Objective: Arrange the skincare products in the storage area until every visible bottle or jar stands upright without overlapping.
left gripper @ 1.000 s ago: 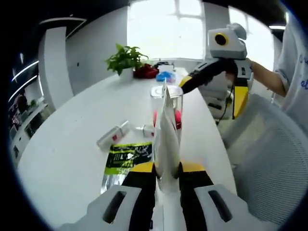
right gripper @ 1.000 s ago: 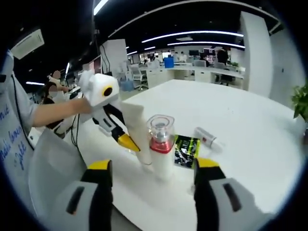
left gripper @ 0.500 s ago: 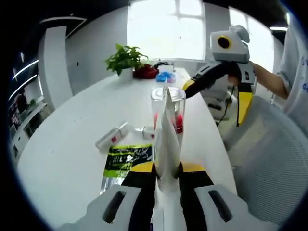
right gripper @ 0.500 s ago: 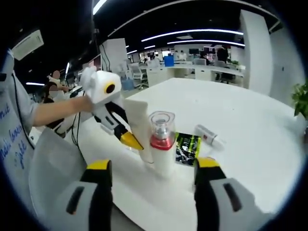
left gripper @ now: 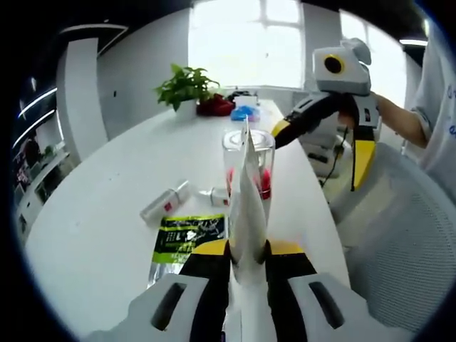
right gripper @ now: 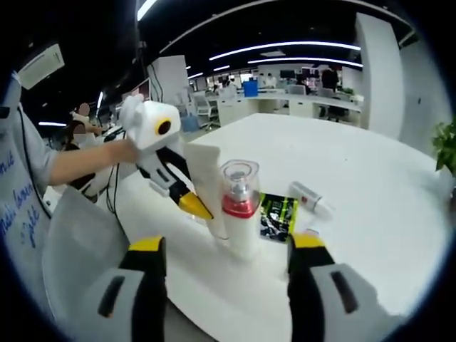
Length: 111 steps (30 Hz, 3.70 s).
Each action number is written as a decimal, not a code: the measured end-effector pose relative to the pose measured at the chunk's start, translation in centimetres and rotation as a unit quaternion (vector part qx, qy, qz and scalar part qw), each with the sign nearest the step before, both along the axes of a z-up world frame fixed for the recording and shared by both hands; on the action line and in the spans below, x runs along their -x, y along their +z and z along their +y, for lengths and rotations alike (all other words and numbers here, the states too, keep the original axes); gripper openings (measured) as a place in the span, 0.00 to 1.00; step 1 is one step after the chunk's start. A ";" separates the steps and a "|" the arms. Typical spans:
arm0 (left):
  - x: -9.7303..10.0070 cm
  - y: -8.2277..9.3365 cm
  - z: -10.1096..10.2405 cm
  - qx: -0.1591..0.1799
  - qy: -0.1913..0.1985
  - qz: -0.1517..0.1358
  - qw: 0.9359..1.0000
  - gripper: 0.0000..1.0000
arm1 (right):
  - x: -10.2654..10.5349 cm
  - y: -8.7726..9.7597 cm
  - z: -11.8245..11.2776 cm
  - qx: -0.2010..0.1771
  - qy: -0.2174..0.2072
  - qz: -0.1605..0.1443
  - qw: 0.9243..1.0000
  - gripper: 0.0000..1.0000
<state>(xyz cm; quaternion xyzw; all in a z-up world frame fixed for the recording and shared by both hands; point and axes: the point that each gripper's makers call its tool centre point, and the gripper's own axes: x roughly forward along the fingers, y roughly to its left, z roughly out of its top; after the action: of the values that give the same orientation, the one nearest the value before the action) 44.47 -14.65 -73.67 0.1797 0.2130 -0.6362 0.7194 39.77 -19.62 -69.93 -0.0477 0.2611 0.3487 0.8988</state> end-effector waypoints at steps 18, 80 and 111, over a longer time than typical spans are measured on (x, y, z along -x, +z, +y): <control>-0.1 -1.2 0.5 -0.032 0.008 -0.014 0.999 0.32 | 0.1 0.0 -0.1 0.002 0.000 0.002 1.000 0.71; 1.5 3.0 11.3 -0.054 0.219 -0.030 0.974 0.75 | 0.3 1.8 -0.1 0.041 -0.010 -0.032 0.999 0.87; 4.3 3.9 13.6 -0.052 0.252 -0.017 0.966 0.96 | 1.2 2.6 -0.7 0.056 -0.030 -0.029 0.998 1.00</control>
<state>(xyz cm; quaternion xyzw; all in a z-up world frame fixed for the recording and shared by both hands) 40.18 -1.02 -69.79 0.1681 0.2719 -0.4192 0.8498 38.56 -20.28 -67.33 -0.0998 0.2549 0.3046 0.9123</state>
